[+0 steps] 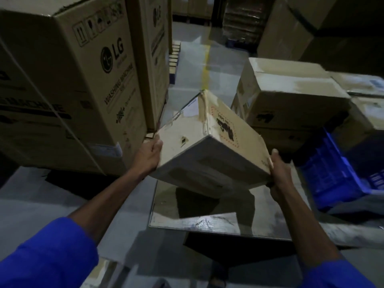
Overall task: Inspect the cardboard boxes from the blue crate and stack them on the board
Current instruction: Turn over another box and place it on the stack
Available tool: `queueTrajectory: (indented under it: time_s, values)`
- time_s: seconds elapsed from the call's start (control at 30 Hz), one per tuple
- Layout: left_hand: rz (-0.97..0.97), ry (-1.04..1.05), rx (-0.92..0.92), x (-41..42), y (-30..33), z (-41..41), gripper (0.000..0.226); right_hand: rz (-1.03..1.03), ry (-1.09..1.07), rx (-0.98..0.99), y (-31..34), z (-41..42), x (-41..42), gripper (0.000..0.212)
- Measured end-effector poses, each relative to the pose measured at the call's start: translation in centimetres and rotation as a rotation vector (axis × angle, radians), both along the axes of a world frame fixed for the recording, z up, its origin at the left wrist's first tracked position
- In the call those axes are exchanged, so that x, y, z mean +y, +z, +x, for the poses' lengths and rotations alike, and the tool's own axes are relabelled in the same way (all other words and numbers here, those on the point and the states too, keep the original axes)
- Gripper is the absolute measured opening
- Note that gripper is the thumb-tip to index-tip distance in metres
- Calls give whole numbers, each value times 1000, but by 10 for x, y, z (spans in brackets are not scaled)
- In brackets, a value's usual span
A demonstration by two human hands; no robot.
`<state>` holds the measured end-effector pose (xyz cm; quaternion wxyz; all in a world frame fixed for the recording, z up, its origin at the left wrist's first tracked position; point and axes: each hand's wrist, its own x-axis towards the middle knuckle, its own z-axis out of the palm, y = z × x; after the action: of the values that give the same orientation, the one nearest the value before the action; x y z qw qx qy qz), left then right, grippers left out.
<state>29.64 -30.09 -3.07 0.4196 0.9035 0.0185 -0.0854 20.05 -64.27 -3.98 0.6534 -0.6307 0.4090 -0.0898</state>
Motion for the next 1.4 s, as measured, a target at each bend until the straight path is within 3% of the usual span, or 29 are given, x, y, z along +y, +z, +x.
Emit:
queueTrajectory:
  time_s: [0.13,0.27,0.33,0.5,0.6,0.67,0.77,0.83,0.93,1.07,1.2,1.3,1.4]
  values:
    - [-43,-75,83,-10,0,0,60,28,-108,-81,3,-7,-20,54]
    - [-454,9,374,-17,14,2,86,76,-116,-148,5,-2,-22,52]
    - [-538,33,421,-13,13,8,96,78,-61,-151,4,4,-16,47]
    - [-420,-9,392,-10,5,5,76,-27,75,-12,-13,13,-7,21]
    - [-444,4,431,-6,-1,9,70,57,141,24,-30,8,-5,9]
    - [-482,20,441,0,0,13,73,105,185,108,-40,6,-3,11]
    - [-555,42,450,11,3,14,101,141,259,241,-45,0,7,9]
    - [-561,60,422,17,6,13,80,161,292,256,-45,-2,14,15]
    - [-475,69,262,25,9,16,49,154,272,210,-38,0,14,41]
    - [-318,3,151,21,19,10,56,254,150,-4,-9,0,5,42]
    - [-155,-84,220,-1,12,-3,50,422,128,-208,31,-1,-10,46]
    - [-220,-85,302,-18,11,-12,61,344,230,-216,55,1,-18,59]
    - [-494,64,353,-37,24,-15,58,163,340,-182,72,6,-14,54]
